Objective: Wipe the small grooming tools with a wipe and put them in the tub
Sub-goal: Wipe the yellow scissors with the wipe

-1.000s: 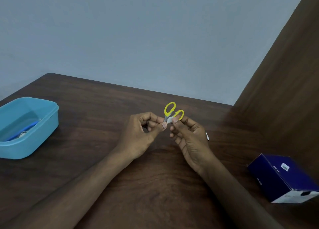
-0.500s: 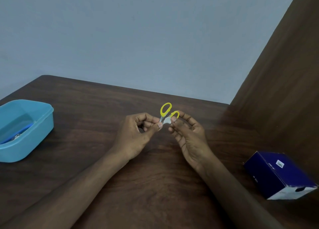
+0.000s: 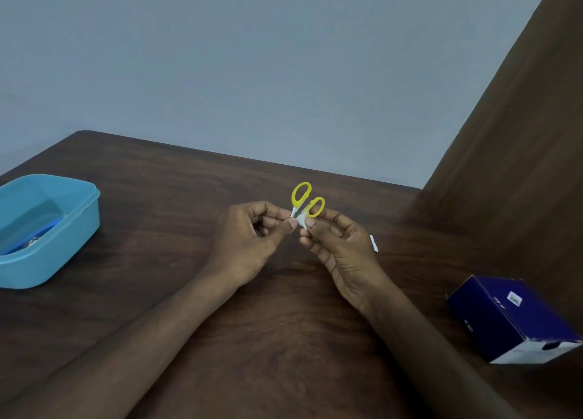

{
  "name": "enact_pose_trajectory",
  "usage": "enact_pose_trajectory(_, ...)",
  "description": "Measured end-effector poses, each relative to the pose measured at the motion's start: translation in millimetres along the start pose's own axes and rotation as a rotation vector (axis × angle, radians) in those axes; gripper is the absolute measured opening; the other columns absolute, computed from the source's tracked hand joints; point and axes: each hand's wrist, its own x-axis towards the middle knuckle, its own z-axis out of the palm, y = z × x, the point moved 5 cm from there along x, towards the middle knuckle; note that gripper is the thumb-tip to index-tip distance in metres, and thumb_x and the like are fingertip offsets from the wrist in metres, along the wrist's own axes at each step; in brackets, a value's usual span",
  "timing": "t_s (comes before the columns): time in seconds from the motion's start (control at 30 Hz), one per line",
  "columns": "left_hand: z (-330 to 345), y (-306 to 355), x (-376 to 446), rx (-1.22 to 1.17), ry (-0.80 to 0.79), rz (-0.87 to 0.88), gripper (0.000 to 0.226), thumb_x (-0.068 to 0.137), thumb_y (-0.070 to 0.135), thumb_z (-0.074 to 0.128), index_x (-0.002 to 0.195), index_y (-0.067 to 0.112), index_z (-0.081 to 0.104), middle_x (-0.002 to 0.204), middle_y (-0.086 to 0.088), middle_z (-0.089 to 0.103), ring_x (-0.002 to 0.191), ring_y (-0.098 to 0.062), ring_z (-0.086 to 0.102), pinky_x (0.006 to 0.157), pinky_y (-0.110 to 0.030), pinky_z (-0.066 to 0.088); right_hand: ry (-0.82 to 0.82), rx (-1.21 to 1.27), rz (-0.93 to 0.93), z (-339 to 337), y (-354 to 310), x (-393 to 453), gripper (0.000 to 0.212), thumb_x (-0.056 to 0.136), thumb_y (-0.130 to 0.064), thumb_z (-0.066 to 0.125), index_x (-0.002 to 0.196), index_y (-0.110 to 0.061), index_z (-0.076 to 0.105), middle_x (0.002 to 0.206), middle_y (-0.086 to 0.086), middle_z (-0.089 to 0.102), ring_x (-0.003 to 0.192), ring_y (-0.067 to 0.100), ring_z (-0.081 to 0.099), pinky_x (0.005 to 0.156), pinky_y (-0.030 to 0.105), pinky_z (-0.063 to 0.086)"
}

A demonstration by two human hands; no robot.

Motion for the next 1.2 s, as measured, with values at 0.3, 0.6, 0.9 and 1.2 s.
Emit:
enact_pose_trajectory(0.3, 0.8, -1.7, 1.0, -0.065, -0.013, -0.045, 0.005, 0.09, 0.025, 0.085, 0.087, 0.026, 0.082, 0.076, 0.002, 0.08, 0.068, -0.01, 0.063, 0.061, -0.014, 0.046, 0.114, 0.074, 0.009, -16.1, -2.2, 8.4, 0.013, 0.1, 0.005, 0.062, 0.101, -0.001, 0.073, 0.084, 0.011, 0.077, 0.075, 0.014, 0.076, 0.072, 0.025, 0.064)
enact_pose_trajectory(0.6, 1.2, -1.4, 1.5, -0.078, -0.035, -0.031, 0.007, 0.092, 0.02, 0.083, 0.087, 0.025, 0.082, 0.075, -0.003, 0.077, 0.066, -0.008, 0.058, 0.062, -0.017, 0.047, 0.106, 0.108, -0.016, -15.1, -4.5, 8.7, 0.005, 0.094, 0.001, 0.07, 0.096, -0.003, 0.071, 0.086, 0.008, 0.077, 0.081, 0.014, 0.076, 0.078, 0.026, 0.064)
enact_pose_trajectory(0.9, 3.6, -0.9, 1.0, -0.071, -0.069, -0.022, 0.014, 0.092, 0.019, 0.083, 0.084, 0.03, 0.079, 0.065, 0.014, 0.07, 0.064, 0.0, 0.055, 0.063, -0.014, 0.046, 0.162, -0.009, -0.169, -19.0, -18.6, 7.0, 0.012, 0.093, 0.001, 0.072, 0.09, -0.011, 0.07, 0.08, -0.003, 0.075, 0.069, 0.006, 0.06, 0.059, 0.019, 0.05)
enact_pose_trajectory(1.2, 4.3, -5.3, 3.5, -0.064, -0.064, -0.058, 0.004, 0.09, 0.021, 0.085, 0.087, 0.023, 0.084, 0.068, 0.007, 0.076, 0.059, -0.003, 0.053, 0.056, -0.013, 0.039, -0.045, 0.066, -0.053, -6.2, -12.8, 2.8, 0.03, 0.082, -0.018, 0.07, 0.111, -0.012, 0.072, 0.087, 0.003, 0.074, 0.068, 0.01, 0.059, 0.062, 0.025, 0.052)
